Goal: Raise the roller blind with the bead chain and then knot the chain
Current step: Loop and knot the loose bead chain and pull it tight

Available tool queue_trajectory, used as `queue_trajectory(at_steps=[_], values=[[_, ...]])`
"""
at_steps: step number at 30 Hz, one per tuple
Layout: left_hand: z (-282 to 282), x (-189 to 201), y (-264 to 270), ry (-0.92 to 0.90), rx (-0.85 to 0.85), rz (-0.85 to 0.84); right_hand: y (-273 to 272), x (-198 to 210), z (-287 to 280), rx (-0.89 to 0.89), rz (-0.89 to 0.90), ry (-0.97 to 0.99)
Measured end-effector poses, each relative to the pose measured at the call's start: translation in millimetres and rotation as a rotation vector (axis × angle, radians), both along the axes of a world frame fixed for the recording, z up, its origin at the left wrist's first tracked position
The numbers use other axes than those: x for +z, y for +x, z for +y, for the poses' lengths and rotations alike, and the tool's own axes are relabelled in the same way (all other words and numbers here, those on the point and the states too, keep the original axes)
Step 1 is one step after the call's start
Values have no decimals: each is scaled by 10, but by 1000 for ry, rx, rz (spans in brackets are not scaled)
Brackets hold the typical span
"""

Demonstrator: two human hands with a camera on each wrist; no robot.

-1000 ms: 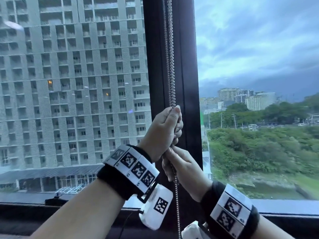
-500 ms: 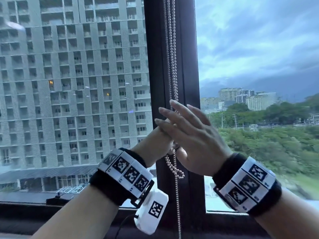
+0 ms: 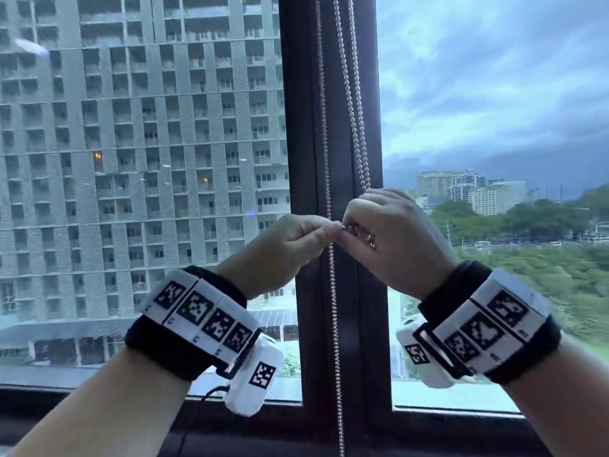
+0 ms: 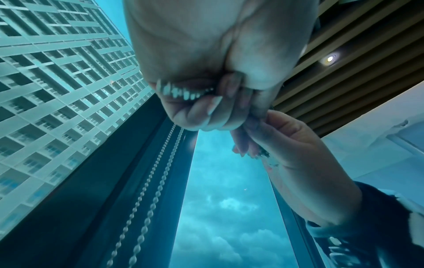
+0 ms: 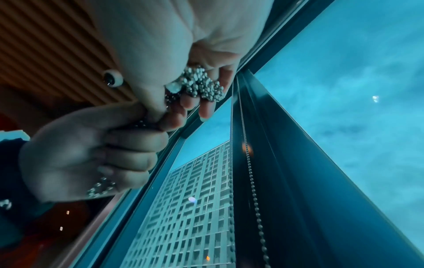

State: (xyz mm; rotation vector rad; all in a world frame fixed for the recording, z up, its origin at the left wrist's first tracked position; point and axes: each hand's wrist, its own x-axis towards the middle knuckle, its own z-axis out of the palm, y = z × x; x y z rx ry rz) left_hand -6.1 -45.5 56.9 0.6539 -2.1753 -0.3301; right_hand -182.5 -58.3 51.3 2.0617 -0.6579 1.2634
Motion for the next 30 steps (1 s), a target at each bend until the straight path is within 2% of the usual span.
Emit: queue_trajectory(at_steps=[4, 7, 10, 12, 14, 17, 19, 22, 24, 25, 27, 30], values=[[46, 95, 86, -25, -22, 115, -65, 101, 47, 125, -115, 176], [95, 164, 69, -152, -11, 82, -80, 183, 90, 292, -213, 334], [73, 222, 6, -423, 127, 14, -46, 252, 119, 494, -386, 479], [58, 240, -42, -558, 288, -13, -20, 273, 133, 649, -486, 614], [41, 260, -101, -613, 418, -21, 4, 277, 131, 826, -575, 774], [-28, 297, -166, -619, 500, -13, 72, 284, 122, 1043, -761, 930], [-55, 315, -208, -541, 415, 37, 128, 280, 130, 1193, -821, 1007], [-91, 297, -254, -349, 151, 252, 157, 269, 117, 1368, -889, 1133], [-173, 275, -263, -318, 159, 346, 163, 261, 89, 1382, -977, 1145], [-221, 265, -259, -331, 201, 355, 171, 258, 75, 1332, -1017, 1105], [-261, 251, -253, -373, 281, 325, 191, 251, 45, 1094, -1035, 920], [-270, 246, -249, -378, 310, 289, 212, 232, -17, 668, -887, 500]])
